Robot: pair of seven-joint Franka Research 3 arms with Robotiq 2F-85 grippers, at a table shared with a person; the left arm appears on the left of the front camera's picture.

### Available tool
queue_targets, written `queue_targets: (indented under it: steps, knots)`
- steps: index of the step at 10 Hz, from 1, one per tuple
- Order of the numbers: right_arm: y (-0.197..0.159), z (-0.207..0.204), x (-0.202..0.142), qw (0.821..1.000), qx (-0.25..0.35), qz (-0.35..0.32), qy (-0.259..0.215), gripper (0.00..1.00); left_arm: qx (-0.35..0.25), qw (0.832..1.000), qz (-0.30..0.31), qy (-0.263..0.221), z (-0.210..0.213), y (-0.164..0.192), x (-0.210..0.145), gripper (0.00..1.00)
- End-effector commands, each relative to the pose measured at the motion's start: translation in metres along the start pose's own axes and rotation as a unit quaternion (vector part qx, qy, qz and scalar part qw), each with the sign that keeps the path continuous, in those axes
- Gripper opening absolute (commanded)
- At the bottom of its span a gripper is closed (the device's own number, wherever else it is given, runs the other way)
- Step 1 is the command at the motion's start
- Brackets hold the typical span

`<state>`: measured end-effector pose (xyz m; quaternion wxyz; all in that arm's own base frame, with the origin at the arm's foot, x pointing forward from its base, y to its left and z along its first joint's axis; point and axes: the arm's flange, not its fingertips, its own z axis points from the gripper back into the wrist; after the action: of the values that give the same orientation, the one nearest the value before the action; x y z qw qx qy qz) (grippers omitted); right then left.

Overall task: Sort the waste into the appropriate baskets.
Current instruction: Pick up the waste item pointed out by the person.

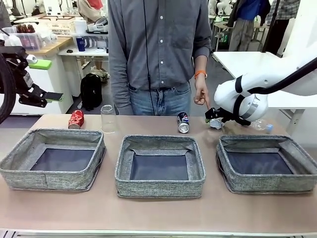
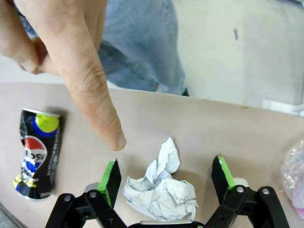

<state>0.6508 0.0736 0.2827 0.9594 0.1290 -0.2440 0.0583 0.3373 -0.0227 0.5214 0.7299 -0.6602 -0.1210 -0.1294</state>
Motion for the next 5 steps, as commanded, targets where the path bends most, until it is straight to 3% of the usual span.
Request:
queue_targets:
  steps: [1, 2, 3, 5]
  knots:
    - [-0.0057, 0.0038, -0.0001, 1.0, -0.006, -0.002, 0.012, 0.4, -0.008, 1.0, -0.01, -0.003, -0.0022, -0.0012, 0.0007, 1.0]
    - [-0.0054, 0.0034, -0.0009, 1.0, -0.011, -0.004, 0.012, 0.05, -0.008, 1.0, -0.01, -0.003, -0.0022, -0.0012, 0.0007, 1.0]
    - [-0.0043, 0.0034, -0.0018, 1.0, -0.008, -0.002, 0.016, 0.0, -0.008, 1.0, -0.01, -0.003, -0.0022, -0.0012, 0.0007, 1.0]
    - [-0.0065, 0.0064, -0.0021, 1.0, -0.006, -0.01, 0.021, 0.0, -0.008, 1.0, -0.01, -0.003, -0.0022, -0.0012, 0.0007, 1.0]
